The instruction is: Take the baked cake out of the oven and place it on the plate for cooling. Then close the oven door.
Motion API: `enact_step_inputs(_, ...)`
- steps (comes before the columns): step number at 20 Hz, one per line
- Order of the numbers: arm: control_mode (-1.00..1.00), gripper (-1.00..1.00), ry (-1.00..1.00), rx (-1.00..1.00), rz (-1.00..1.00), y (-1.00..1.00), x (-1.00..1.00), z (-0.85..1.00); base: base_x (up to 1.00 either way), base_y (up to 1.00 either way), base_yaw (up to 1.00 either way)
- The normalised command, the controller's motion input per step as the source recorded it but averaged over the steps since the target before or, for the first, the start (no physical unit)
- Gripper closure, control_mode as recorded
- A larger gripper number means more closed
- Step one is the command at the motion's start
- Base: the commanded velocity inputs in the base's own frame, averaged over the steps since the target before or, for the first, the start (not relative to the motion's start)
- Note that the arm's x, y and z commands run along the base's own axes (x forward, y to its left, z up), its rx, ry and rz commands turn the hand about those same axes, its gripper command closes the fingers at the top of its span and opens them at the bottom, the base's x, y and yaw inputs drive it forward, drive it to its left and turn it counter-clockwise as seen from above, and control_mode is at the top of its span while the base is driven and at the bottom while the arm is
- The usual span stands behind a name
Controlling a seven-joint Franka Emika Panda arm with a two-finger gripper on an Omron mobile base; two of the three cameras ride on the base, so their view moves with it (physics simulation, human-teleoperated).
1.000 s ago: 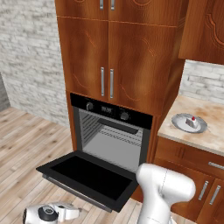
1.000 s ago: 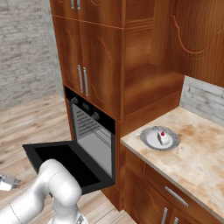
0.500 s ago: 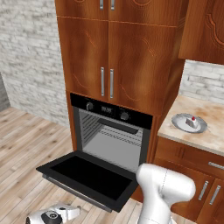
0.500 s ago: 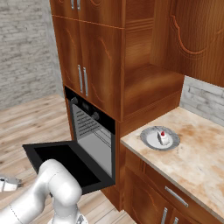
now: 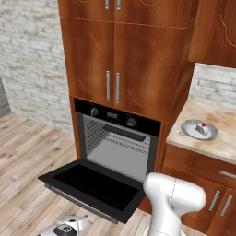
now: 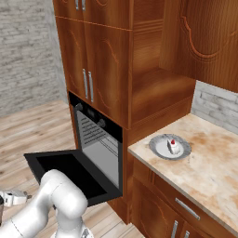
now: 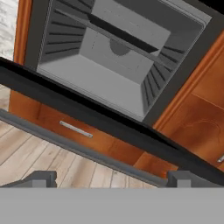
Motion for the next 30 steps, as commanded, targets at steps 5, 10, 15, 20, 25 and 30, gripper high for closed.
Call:
enact_step_inputs(5, -1.00, -1.00, -0.09, 0.00, 0.05, 0.00, 0.36, -0.32, 0.00, 0.00, 0.00)
enact_step_inputs(10, -1.00, -1.00, -0.12, 0.00, 0.05, 0.10, 0.27, -0.37, 0.00, 0.00, 0.00)
enact_step_inputs(15, -1.00, -1.00, -0.11, -0.03, 0.06, 0.19, 0.20, -0.41, 0.00, 0.00, 0.00)
enact_step_inputs(20, -1.00, -1.00, -0.10, -0.02, 0.05, 0.20, 0.24, -0.33, 0.00, 0.00, 0.00)
enact_step_inputs(25, -1.00, -1.00, -0.09, -0.02, 0.05, 0.20, 0.25, -0.31, 0.00, 0.00, 0.00)
enact_step_inputs(30, -1.00, -1.00, -0.08, -0.03, 0.05, 0.25, 0.14, -0.38, 0.00, 0.00, 0.00)
